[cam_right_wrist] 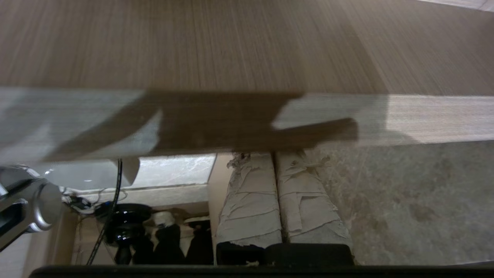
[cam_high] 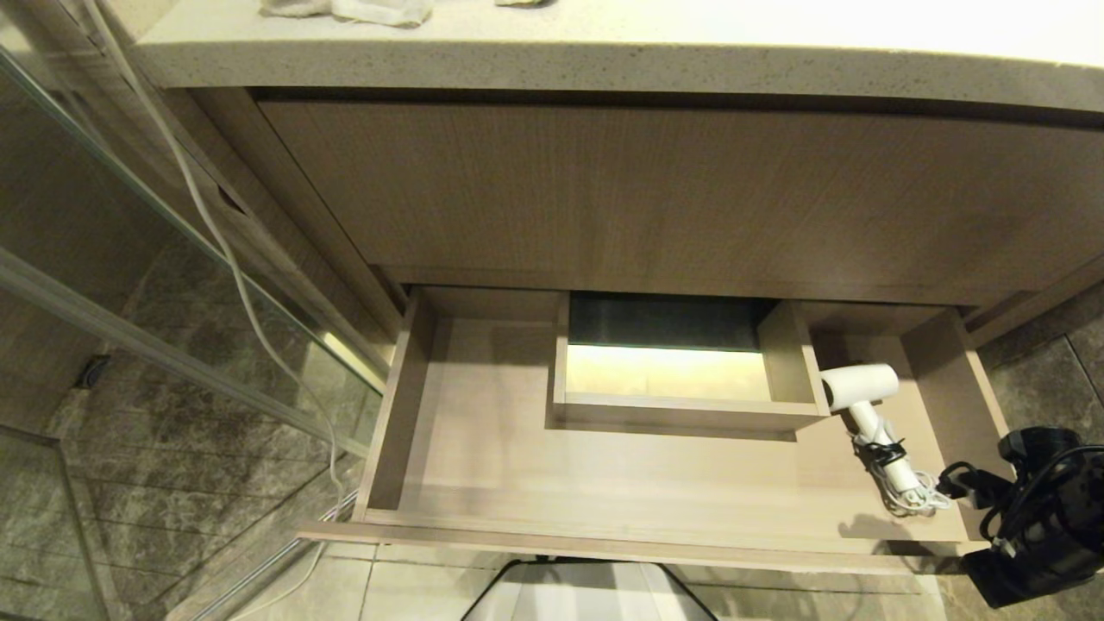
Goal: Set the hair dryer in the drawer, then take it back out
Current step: Close the drawer
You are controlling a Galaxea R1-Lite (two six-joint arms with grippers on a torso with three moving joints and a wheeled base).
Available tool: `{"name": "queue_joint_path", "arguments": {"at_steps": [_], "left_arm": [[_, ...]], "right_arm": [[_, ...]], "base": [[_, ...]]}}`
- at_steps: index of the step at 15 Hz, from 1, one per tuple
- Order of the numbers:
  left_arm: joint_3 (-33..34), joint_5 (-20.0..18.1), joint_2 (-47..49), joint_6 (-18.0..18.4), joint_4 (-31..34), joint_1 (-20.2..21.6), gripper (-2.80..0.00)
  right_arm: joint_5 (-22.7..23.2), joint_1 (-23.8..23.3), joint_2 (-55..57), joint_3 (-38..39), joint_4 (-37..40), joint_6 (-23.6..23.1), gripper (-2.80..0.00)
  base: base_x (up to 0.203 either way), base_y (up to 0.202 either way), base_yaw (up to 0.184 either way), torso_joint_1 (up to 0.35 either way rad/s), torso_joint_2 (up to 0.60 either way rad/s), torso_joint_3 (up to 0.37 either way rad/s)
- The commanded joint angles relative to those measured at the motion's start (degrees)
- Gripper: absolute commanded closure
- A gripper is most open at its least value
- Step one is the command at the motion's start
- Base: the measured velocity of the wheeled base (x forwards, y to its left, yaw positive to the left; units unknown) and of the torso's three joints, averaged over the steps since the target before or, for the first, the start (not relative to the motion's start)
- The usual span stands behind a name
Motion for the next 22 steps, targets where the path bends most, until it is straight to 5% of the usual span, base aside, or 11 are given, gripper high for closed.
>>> {"name": "queue_joint_path", "arguments": {"at_steps": [1,4,12,16,22], "left_arm": [[0.1,0.0,0.0,0.0,0.0,0.0,0.0],[0.1,0.0,0.0,0.0,0.0,0.0,0.0],[0.1,0.0,0.0,0.0,0.0,0.0,0.0],[0.1,0.0,0.0,0.0,0.0,0.0,0.0],[0.1,0.0,0.0,0.0,0.0,0.0,0.0]], "right_arm": [[0.4,-0.2,0.9,-1.1,-0.8,-0.2,0.0],[2.8,-1.1,-2.7,-3.8,-6.3,0.1,0.0],[3.4,1.8,1.9,-15.8,-30.4,11.6,0.0],[6.9,1.7,-3.6,-12.8,-24.5,11.1,0.0],[11.2,3.0,-26.1,-1.6,-10.3,13.4,0.0]], "base": [[0.0,0.0,0.0,0.0,0.0,0.0],[0.0,0.0,0.0,0.0,0.0,0.0],[0.0,0.0,0.0,0.0,0.0,0.0],[0.0,0.0,0.0,0.0,0.0,0.0],[0.0,0.0,0.0,0.0,0.0,0.0]]}}
